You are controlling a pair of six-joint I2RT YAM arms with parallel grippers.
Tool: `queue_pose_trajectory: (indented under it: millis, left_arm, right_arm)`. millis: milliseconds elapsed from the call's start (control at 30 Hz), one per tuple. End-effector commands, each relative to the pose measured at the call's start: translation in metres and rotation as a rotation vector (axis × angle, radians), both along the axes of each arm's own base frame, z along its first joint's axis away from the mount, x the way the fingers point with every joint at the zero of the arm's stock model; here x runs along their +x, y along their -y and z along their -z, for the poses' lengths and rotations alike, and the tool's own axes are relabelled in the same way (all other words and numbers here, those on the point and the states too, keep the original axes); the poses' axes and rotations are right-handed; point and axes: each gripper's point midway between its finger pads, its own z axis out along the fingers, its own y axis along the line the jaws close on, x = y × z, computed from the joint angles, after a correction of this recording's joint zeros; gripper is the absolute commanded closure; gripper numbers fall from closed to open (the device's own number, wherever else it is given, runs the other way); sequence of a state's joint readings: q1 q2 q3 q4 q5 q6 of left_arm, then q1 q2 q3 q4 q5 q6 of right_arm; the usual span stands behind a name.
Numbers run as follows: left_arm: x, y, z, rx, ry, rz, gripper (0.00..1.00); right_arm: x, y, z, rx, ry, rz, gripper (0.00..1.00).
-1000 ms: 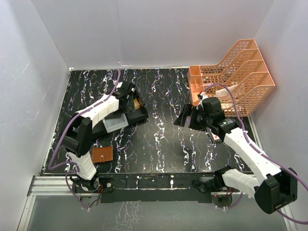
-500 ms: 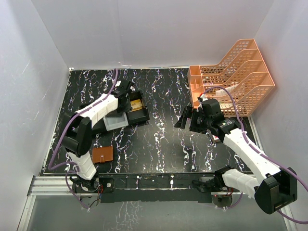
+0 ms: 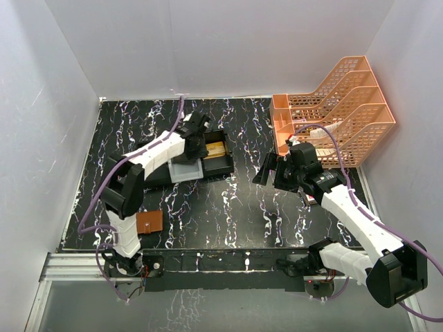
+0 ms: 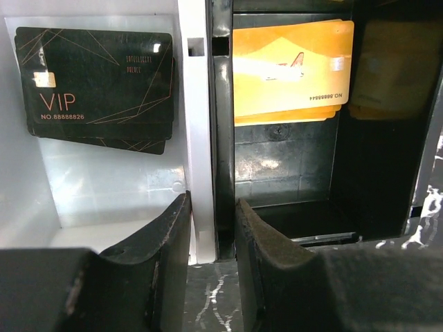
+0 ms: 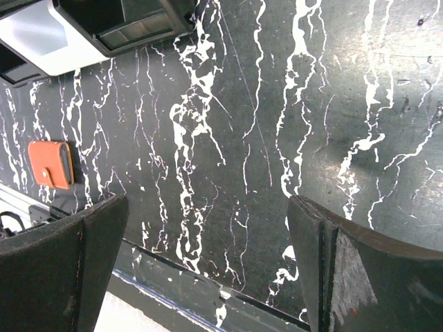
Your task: Take the credit cards out of the card holder
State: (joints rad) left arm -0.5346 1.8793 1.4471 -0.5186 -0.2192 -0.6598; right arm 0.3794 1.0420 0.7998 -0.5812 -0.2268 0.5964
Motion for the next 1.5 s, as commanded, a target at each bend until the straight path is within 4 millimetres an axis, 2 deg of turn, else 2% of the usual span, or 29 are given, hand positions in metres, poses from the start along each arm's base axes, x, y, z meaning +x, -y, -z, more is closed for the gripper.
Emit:
queue_pose_trajectory:
  millis: [0,367,500,600,667,700,833,900,1000,1100,1133,1200,1300,1400,1467]
  left_arm:
    - [-0.007,0.052,-0.004,-0.106,-0.032,0.036,0.84]
    - [-0.012,0.113,0.0,-0.146,-0.043,0.03,0.82]
    - [-0.014,0.125,-0.002,-0.156,-0.041,0.029,0.76]
    - [-0.014,0.129,-0.006,-0.16,-0.032,0.037,0.67]
    - [-0.013,0.129,-0.015,-0.165,-0.012,0.043,0.61]
    - [-0.011,0.129,-0.032,-0.181,0.024,0.054,0.52]
    - [-0.007,0.125,-0.078,-0.21,0.129,0.09,0.38]
    - [-0.009,0.114,-0.1,-0.198,0.182,0.094,0.27]
    - [-0.021,0.083,-0.13,-0.157,0.264,0.072,0.03]
    - [-0.046,0.032,-0.144,-0.092,0.327,0.01,0.01]
    - [-0.059,0.011,-0.135,-0.059,0.321,-0.015,0.01]
    - [-0.08,-0.028,-0.135,-0.037,0.341,-0.07,0.01]
    - [-0.114,-0.087,-0.122,-0.011,0.326,-0.178,0.01]
    - [-0.142,-0.129,-0.108,-0.035,0.291,-0.269,0.01]
    - [-0.158,-0.145,-0.093,-0.056,0.245,-0.316,0.01]
  right_arm:
    - [0.003,0.007,-0.005,-0.028,0.036,0.03,0.02]
    - [0.004,0.019,-0.01,-0.065,0.062,0.08,0.02]
    - [0.004,0.02,-0.01,-0.065,0.062,0.082,0.02]
    - [0.004,0.019,-0.012,-0.063,0.065,0.082,0.02]
    - [0.004,0.018,-0.015,-0.055,0.072,0.074,0.02]
    - [0.003,0.013,-0.019,-0.034,0.087,0.047,0.02]
    - [0.005,0.012,-0.029,-0.012,0.127,0.047,0.02]
    - [0.008,0.01,-0.041,0.009,0.168,0.049,0.02]
    - [0.01,0.009,-0.058,0.06,0.234,0.071,0.02]
    - [0.005,-0.016,-0.078,0.185,0.32,-0.052,0.02]
    - [0.003,-0.025,-0.083,0.239,0.331,-0.092,0.03]
    - [0.0,-0.044,-0.09,0.348,0.331,-0.164,0.09]
    - [-0.002,-0.064,-0.082,0.412,0.249,-0.223,0.17]
    - [-0.006,-0.091,-0.075,0.357,0.23,-0.271,0.18]
    - [-0.011,-0.114,-0.073,0.316,0.234,-0.303,0.18]
